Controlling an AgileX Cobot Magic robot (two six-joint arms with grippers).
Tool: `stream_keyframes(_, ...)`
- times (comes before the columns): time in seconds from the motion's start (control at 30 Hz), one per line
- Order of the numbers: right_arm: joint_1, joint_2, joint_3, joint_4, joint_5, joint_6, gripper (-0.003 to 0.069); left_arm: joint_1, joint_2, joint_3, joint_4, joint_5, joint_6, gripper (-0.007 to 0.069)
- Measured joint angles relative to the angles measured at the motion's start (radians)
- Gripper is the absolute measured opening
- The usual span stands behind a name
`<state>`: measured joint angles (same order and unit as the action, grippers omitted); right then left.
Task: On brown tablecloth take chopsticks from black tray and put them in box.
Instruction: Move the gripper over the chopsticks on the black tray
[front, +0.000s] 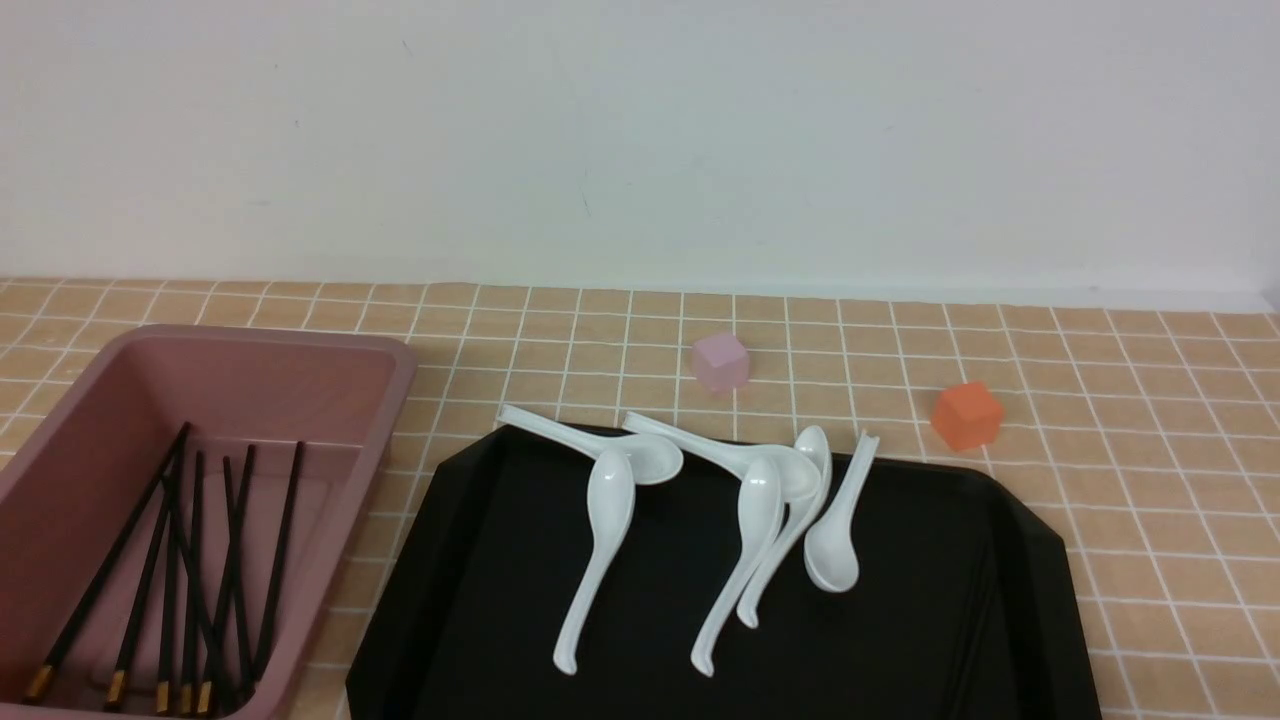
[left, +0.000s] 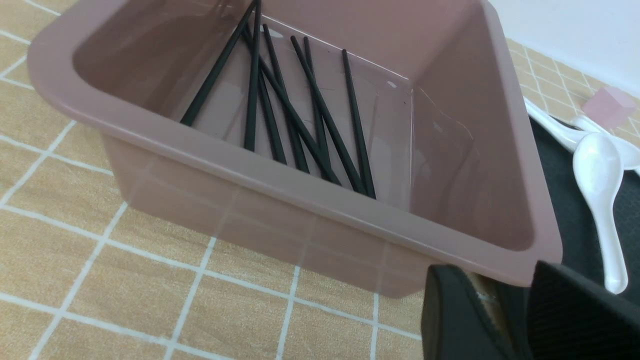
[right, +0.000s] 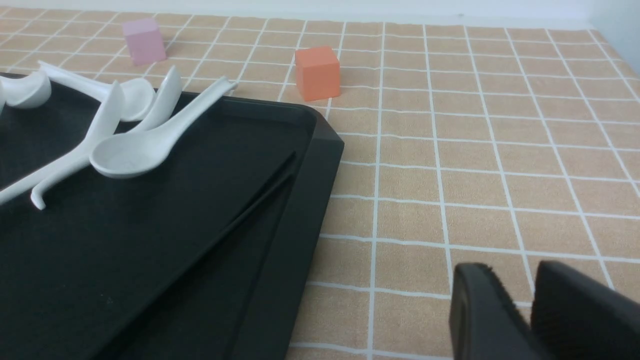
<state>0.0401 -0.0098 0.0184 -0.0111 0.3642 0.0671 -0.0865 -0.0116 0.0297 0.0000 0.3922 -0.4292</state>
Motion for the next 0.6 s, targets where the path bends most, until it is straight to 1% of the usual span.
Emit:
stream_keyframes(0.5,0.000,0.000,0.000,0.002,0.000,0.003,0.0209,0.000,0.000,0.000,0.000,0.000,0.000,0.0239)
stream_keyframes(0.57,0.000,0.000,0.000,0.032,-0.008,0.031,0.0212,0.000,0.000,0.000,0.000,0.000,0.000,0.0239)
stream_keyframes(0.6,0.000,0.000,0.003,0.127,-0.029,0.104,0.0214,0.000,0.000,0.000,0.000,0.000,0.000,0.0239)
